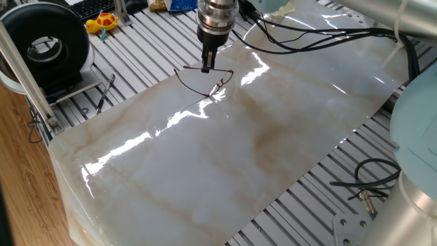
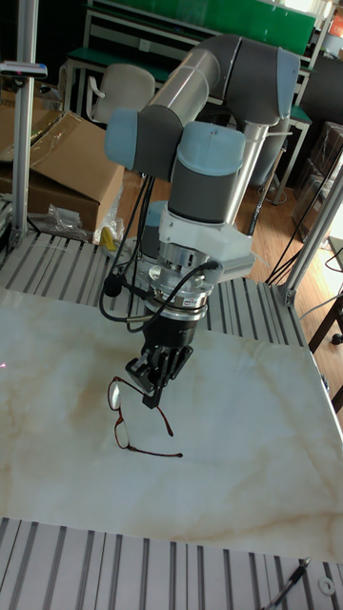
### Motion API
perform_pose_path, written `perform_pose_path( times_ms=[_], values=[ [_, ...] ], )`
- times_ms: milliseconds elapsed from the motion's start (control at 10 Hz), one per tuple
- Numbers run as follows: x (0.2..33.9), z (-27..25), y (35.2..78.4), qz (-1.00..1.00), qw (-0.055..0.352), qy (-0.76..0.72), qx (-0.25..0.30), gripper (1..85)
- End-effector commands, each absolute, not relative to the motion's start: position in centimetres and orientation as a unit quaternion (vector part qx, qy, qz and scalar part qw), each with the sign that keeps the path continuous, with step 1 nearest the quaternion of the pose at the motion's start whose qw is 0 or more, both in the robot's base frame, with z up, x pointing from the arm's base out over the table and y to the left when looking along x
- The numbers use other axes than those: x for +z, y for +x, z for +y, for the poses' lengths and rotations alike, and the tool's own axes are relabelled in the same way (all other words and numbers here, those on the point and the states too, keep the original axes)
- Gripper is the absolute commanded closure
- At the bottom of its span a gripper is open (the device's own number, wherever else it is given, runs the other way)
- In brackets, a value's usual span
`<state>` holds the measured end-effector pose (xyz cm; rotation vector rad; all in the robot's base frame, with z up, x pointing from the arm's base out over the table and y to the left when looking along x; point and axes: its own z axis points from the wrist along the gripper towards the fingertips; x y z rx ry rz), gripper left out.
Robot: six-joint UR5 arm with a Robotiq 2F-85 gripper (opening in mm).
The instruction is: Unfold the leg of the glasses (with one hand)
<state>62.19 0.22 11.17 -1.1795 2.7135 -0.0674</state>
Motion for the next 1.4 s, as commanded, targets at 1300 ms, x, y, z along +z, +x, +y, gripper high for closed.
perform_pose_path(
  times_ms=[1300],
  values=[
    [13.6, -2.8, 61.3, 0.911, 0.065, -0.407, -0.033, 52.0]
  ],
)
